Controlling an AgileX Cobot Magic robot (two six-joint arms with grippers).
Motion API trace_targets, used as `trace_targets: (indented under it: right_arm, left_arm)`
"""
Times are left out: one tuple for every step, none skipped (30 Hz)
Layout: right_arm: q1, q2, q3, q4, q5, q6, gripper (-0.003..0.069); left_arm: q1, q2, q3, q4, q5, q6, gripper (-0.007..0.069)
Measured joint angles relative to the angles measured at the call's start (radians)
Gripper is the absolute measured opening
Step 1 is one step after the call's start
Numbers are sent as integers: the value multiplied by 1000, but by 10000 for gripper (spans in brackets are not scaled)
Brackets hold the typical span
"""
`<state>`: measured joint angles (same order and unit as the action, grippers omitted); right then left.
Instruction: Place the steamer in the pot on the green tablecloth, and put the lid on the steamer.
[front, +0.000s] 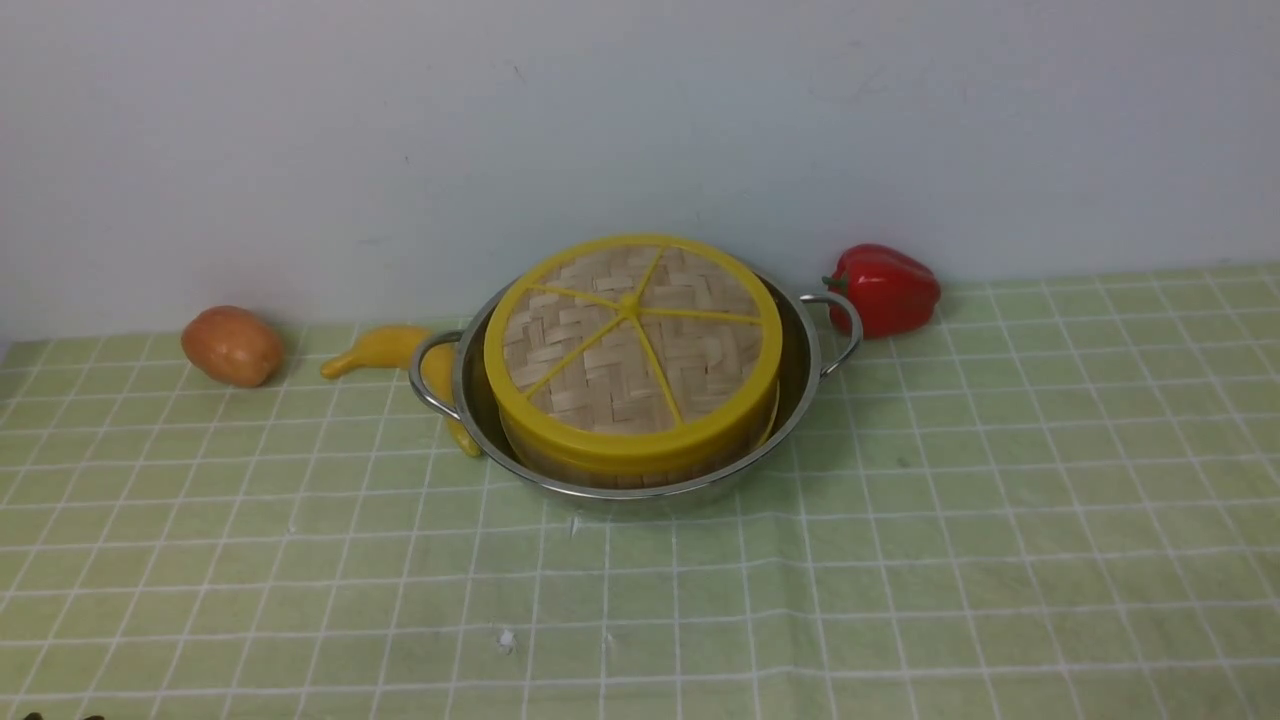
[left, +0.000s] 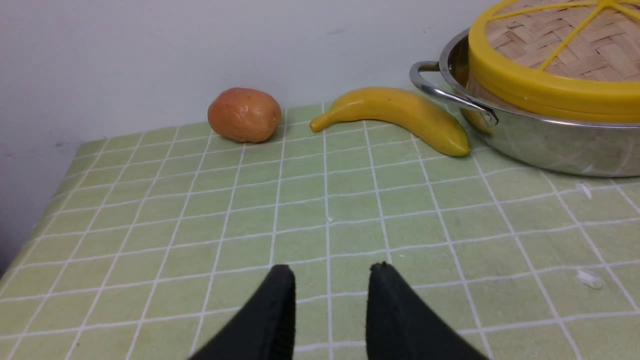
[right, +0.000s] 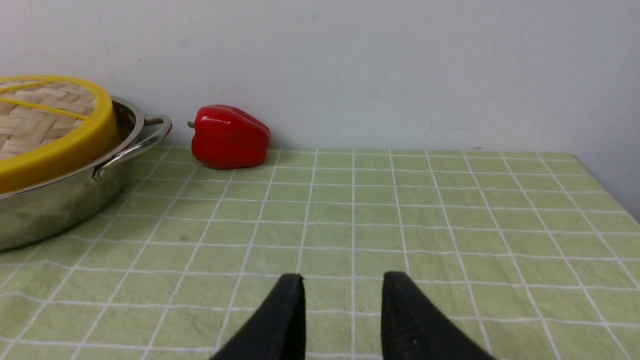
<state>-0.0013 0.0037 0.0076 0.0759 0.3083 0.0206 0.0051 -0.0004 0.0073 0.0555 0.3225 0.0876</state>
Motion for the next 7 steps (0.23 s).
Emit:
trace_targets:
  right_arm:
    - [0, 0, 0, 0, 0, 0, 240]
    - [0, 0, 0, 0, 0, 0, 240]
    - [0, 0, 0, 0, 0, 0, 240]
    - [0, 0, 0, 0, 0, 0, 240]
    - [0, 0, 0, 0, 0, 0, 240]
    - [0, 0, 0, 0, 0, 0, 240]
    - [0, 0, 0, 0, 0, 0, 240]
  left_arm:
    - [0, 0, 0, 0, 0, 0, 202]
    - [0, 0, 0, 0, 0, 0, 202]
    - [0, 0, 0, 0, 0, 0, 206]
    - [0, 0, 0, 0, 0, 0, 210]
    - [0, 0, 0, 0, 0, 0, 211]
    - [0, 0, 0, 0, 0, 0, 212]
    - [0, 0, 0, 0, 0, 0, 212]
